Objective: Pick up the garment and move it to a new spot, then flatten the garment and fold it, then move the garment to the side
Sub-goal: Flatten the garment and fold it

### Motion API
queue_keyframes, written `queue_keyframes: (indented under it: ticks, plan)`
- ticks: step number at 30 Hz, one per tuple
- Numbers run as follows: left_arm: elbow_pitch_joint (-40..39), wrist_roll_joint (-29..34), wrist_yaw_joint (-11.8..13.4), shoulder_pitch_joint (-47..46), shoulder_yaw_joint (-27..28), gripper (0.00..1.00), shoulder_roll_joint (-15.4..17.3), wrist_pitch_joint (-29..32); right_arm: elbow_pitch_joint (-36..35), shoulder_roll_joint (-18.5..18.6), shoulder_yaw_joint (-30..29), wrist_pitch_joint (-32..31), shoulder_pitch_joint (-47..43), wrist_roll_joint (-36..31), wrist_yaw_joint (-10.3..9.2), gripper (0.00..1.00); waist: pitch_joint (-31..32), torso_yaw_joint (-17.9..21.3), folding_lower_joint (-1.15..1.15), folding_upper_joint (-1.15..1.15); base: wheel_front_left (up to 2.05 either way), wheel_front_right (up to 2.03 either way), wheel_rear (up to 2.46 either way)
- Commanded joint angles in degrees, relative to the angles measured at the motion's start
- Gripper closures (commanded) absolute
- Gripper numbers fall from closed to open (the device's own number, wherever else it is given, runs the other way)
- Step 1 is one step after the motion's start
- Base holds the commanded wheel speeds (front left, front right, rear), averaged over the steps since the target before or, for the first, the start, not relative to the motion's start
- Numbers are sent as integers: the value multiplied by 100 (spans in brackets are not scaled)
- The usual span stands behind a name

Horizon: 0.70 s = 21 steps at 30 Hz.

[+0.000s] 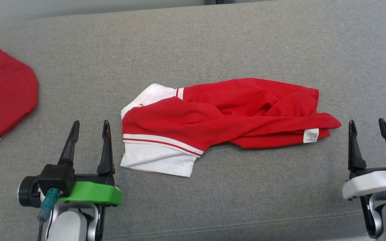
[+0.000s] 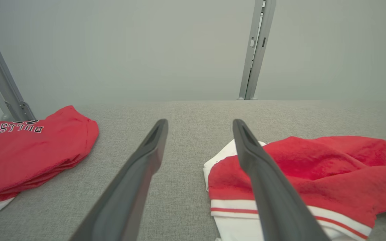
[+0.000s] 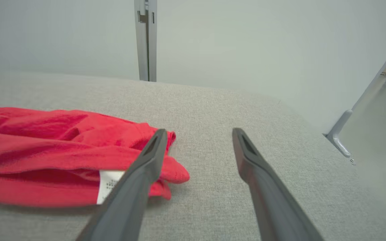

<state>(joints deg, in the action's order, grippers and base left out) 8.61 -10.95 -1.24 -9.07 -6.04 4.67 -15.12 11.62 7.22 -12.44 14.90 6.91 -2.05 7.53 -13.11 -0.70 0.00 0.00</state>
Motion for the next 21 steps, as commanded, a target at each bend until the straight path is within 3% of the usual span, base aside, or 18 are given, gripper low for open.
queue_keyframes:
  ticks: [1,10,21]
  plan:
    - [-25,39,21,51,22,0,81,-3,-366,-73,140,-4,-100,235,-8,0,138,83,0,0,0,0,0]
    - [-152,58,121,186,43,0,147,25,-1221,-191,948,-101,-47,970,-8,0,463,76,0,0,0,0,0]
    - [-284,-109,74,780,-6,0,190,17,-1226,-282,1207,-271,-703,1237,-8,0,978,-61,0,0,0,0,0]
